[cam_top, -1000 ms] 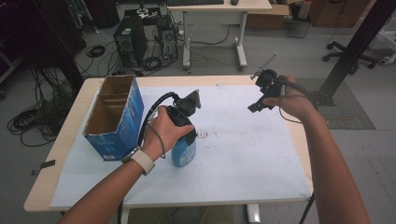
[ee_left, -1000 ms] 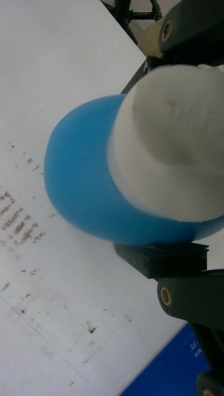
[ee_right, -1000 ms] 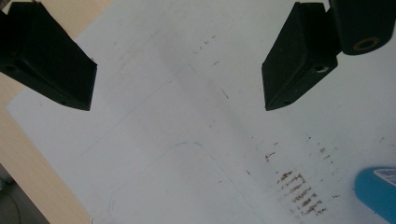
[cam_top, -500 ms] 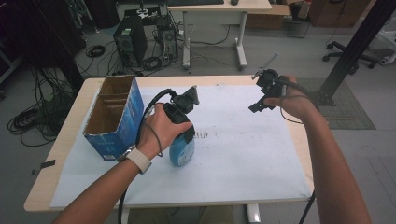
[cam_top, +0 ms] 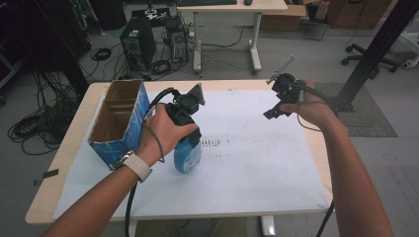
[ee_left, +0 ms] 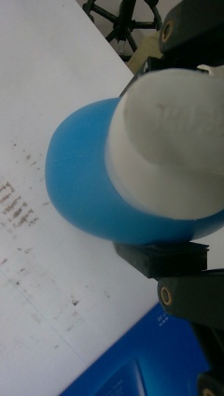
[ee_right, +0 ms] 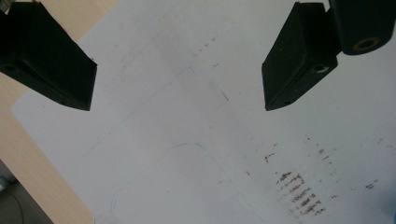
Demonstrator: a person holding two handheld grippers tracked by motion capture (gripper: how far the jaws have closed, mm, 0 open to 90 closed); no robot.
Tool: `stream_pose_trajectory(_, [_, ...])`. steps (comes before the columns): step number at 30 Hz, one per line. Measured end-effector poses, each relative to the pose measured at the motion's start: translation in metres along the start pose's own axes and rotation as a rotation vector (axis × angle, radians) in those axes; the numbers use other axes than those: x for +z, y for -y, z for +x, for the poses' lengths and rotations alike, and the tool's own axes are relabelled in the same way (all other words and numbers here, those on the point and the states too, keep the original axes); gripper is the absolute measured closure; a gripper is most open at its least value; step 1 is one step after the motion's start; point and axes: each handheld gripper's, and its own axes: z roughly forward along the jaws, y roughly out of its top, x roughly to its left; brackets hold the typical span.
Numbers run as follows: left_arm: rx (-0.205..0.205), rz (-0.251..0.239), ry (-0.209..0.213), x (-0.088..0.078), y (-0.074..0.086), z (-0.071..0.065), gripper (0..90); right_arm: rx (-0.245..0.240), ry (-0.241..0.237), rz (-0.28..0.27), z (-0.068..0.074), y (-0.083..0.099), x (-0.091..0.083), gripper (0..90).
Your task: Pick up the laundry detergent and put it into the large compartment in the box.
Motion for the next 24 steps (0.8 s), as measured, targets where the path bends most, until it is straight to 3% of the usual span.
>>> stream_pose_trajectory(12, [-0.025, -0.004, -0.015, -0.027, 0.004, 0.009, 37.1, -0.004, 0.0, -0.005, 0.001, 0.0, -0.001, 10.2])
stream_pose_trajectory(24, [-0.076, -0.014, -0.029, -0.063, 0.005, 0.022, 37.1, -0.003, -0.002, -0.01, 0.002, -0.001, -0.001, 10.4])
